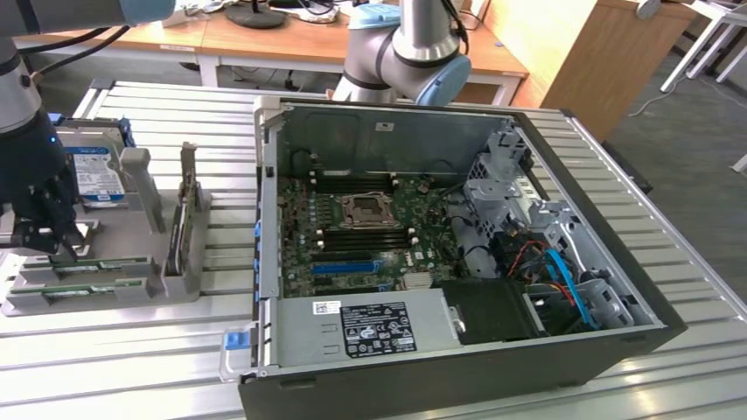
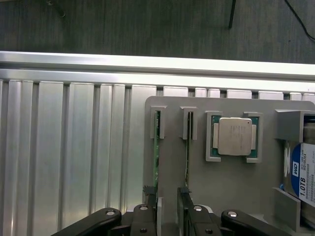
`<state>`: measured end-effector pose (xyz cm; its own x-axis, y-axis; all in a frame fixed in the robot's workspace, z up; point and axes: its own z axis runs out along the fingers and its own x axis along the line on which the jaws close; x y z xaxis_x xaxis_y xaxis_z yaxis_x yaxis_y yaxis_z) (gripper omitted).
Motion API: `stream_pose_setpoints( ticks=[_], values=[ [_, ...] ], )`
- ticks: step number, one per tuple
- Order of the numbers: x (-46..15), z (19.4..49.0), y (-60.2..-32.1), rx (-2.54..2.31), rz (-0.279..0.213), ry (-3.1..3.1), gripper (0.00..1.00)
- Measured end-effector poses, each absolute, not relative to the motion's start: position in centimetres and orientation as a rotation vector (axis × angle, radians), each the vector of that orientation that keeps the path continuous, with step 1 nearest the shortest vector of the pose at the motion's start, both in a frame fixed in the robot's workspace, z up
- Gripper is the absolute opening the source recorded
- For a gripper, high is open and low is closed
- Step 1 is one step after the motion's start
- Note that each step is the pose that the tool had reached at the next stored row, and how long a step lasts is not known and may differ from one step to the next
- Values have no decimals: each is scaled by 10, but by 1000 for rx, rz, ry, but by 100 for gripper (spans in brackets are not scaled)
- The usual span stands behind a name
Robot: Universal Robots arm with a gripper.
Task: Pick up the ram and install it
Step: 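Pick up the ram and move it above insertion slot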
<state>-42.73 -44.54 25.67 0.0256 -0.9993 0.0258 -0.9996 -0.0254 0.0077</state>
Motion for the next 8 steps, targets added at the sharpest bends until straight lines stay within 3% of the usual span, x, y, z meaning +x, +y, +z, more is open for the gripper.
stream_pose_setpoints(
  ticks=[8],
  values=[
    [-427, 257, -446, 2233, 20, -2176, 31]
  ],
)
